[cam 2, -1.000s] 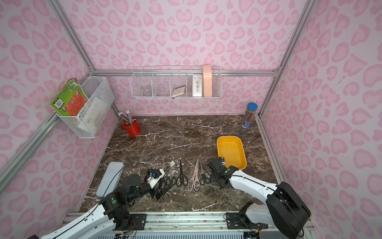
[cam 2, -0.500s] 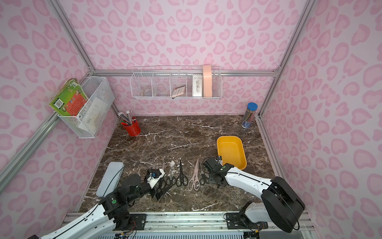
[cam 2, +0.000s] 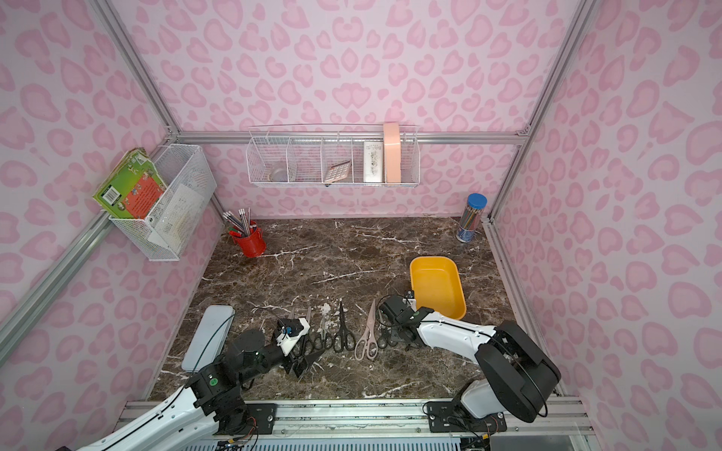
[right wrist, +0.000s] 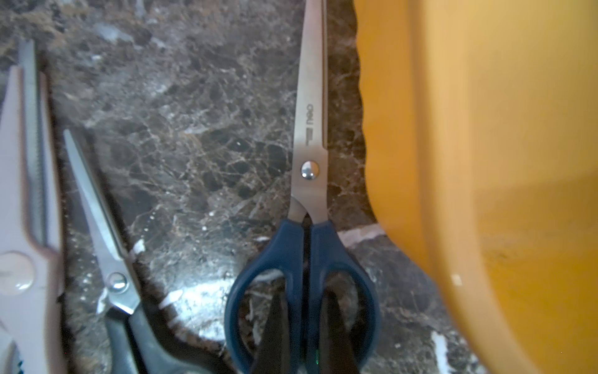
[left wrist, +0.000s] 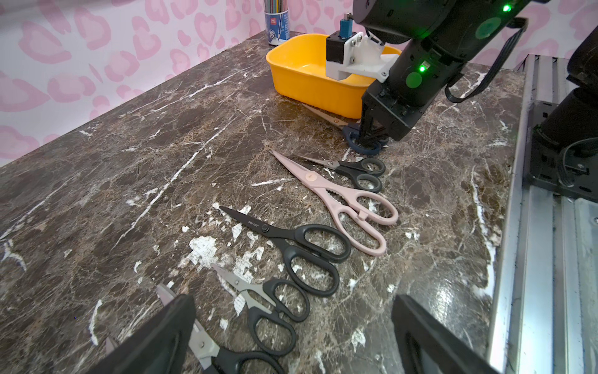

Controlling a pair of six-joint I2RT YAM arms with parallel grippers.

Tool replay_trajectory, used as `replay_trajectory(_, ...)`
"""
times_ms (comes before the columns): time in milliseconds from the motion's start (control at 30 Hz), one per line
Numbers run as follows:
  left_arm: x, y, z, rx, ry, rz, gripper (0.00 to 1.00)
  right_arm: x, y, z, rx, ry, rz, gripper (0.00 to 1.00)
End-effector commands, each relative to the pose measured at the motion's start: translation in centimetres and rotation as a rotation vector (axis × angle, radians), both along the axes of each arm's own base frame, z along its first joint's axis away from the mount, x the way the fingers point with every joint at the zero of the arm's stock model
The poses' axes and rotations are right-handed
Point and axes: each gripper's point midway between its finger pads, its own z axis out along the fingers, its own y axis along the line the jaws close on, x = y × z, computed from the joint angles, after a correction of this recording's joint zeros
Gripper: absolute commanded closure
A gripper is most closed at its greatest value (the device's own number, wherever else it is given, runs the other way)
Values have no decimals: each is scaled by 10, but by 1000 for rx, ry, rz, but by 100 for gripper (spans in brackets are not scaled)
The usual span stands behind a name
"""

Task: Put the scissors into the storage box
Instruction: Pick up the scissors from the center of the board.

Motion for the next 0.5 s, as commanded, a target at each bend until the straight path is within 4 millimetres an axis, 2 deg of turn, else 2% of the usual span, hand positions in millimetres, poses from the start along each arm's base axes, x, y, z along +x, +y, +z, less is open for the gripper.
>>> replay_trajectory(0,1,3,-1,0,2,16,1,-11,7,1,-22,53,67,100)
replay_trajectory(100,1,4,0,-4,-3,25,1,7,29,25,22,-14,141,100)
replay_trajectory(200,2,5,1,-7,-8,32,1,32,52,67,122,-118,206,100)
replay_trajectory(267,2,6,2,-12,-11,37,1,48,55,97,180,-185,214,100)
replay_trajectory(300,2,6,2,-12,-12,38,1,54,53,107,201,-201,215,100)
replay_trajectory(367,2,7,3,-14,-14,42,1,69,37,126,203,-233,187,100)
replay_trajectory(400,3,7,2,-13,-14,43,1,75,24,132,185,-250,165,100)
replay_trajectory(467,3,7,2,-13,-14,45,1,85,-14,133,124,-268,80,100)
